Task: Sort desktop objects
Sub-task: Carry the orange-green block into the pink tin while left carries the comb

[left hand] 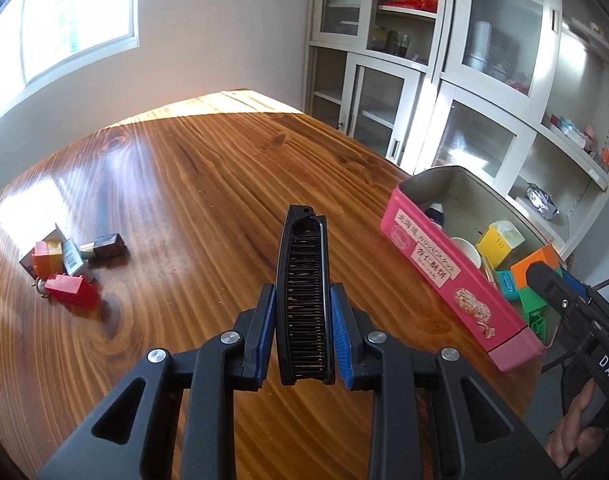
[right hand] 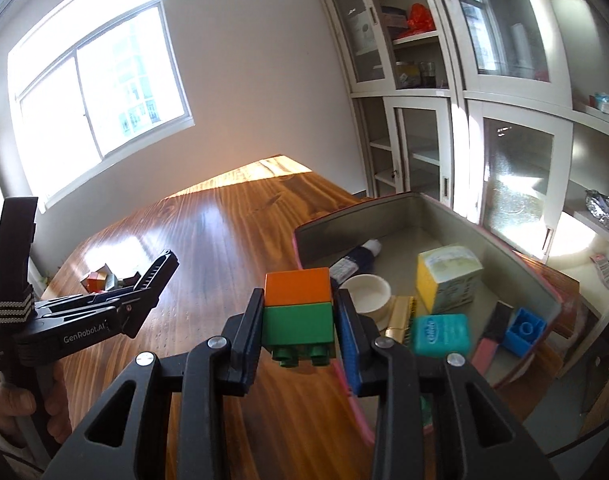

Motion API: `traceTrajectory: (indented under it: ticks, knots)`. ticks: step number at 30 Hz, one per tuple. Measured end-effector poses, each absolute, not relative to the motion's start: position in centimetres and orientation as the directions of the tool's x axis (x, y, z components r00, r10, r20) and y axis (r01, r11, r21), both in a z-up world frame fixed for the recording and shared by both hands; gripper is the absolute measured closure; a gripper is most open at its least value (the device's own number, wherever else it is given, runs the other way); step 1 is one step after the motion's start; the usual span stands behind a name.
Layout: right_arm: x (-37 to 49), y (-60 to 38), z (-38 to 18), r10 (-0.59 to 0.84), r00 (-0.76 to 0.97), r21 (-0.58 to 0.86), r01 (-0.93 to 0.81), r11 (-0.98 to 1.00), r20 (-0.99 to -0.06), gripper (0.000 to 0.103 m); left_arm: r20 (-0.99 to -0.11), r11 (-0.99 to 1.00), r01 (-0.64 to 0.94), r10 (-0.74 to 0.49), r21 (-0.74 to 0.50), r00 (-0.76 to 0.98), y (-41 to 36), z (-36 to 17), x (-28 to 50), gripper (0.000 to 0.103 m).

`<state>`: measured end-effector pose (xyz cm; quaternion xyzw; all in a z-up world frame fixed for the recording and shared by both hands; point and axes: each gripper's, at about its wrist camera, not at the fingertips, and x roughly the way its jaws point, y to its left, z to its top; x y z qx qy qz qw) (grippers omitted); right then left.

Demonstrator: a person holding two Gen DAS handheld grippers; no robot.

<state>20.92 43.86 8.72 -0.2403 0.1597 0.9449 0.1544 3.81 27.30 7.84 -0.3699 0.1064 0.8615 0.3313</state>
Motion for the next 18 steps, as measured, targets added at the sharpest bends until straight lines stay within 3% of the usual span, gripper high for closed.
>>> traceTrajectory:
  ticks: [18]
  knots:
    - [24.5,51.6,7.1,0.325,-0.786,0.271,-0.517,-0.812,-0.526,0.065,-0.71,-0.596,-0.803,0.575,-0.023,-0.407,37.6,8.7,8.7,0.074]
